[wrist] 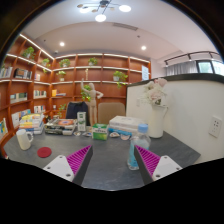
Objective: Pour water
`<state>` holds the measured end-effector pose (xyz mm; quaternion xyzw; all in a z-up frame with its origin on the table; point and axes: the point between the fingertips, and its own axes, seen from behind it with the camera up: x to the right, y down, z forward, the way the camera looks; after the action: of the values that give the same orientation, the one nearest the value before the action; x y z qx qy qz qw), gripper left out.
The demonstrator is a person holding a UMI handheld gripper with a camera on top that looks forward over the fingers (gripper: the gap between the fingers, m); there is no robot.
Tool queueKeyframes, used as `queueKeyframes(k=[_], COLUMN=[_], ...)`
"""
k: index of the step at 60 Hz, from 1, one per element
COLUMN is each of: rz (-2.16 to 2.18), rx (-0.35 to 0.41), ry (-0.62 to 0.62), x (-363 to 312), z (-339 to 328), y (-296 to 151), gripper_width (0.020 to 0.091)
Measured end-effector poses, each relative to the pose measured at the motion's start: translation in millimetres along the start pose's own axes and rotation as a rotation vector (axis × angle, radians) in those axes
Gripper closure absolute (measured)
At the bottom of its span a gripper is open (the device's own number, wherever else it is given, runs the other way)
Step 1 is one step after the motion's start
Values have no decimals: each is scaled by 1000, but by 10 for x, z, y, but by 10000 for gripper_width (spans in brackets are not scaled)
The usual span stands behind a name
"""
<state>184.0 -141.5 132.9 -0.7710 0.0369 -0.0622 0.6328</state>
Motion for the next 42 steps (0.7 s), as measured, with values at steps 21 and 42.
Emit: queueKeyframes(k=[21, 42], rz=[-26, -7], rx=[16, -50], ry=[23, -35], x=[835, 841], z=[745, 1208], y=[77, 368], gripper_width=[256, 630])
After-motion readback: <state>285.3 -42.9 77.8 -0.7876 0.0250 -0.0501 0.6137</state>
